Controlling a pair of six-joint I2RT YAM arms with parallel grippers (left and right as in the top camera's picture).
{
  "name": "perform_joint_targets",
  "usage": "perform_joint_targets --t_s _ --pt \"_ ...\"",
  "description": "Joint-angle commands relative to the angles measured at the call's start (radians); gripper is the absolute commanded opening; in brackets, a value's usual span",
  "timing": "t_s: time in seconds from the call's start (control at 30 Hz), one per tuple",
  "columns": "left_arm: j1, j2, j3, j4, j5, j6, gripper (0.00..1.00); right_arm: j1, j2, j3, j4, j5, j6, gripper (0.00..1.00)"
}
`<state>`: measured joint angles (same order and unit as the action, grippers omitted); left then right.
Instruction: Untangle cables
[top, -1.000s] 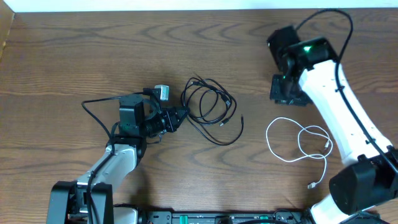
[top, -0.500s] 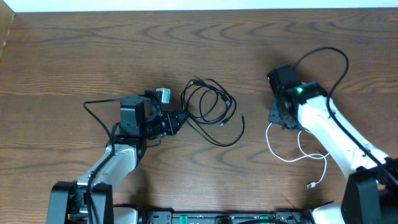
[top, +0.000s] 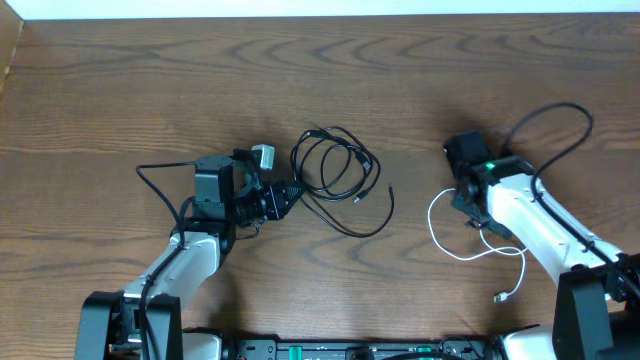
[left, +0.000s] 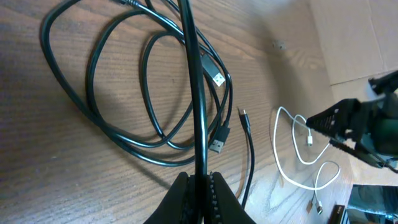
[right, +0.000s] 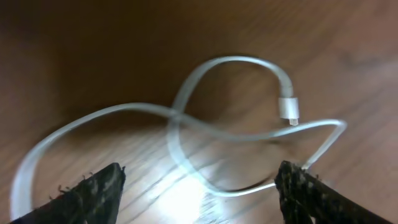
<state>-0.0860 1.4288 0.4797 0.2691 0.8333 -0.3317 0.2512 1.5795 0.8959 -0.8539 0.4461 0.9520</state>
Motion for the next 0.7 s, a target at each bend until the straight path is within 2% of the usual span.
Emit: perform_joint_targets --t_s 0.0,0.17,0.3,0.47,0.5,0.67 --pt "0.002 -0.011 0.012 0.001 0.016 0.020 0.08 -0.048 -0.012 -0.051 0.020 0.065 0.072 0.77" --pt "0.002 -0.011 0.012 0.001 0.016 0.021 0.08 -0.115 -0.012 -0.119 0.101 0.045 0.060 0.82" --pt "0.002 -0.011 0.012 0.001 0.016 0.021 0.08 -0.126 -0.012 -0.128 0.211 -0.029 -0.051 0.83" --pt "0.002 -0.011 0.012 0.001 0.016 0.021 0.08 -0.126 -0.008 -0.128 0.334 -0.038 -0.108 0.85" --pt "0.002 -0.011 0.012 0.001 0.016 0.021 0.08 -0.126 -0.006 -0.128 0.357 -0.038 -0.129 0.82" --pt "0.002 -0.011 0.012 0.001 0.016 0.021 0.08 -0.127 0.009 -0.128 0.395 -0.037 -0.150 0.39"
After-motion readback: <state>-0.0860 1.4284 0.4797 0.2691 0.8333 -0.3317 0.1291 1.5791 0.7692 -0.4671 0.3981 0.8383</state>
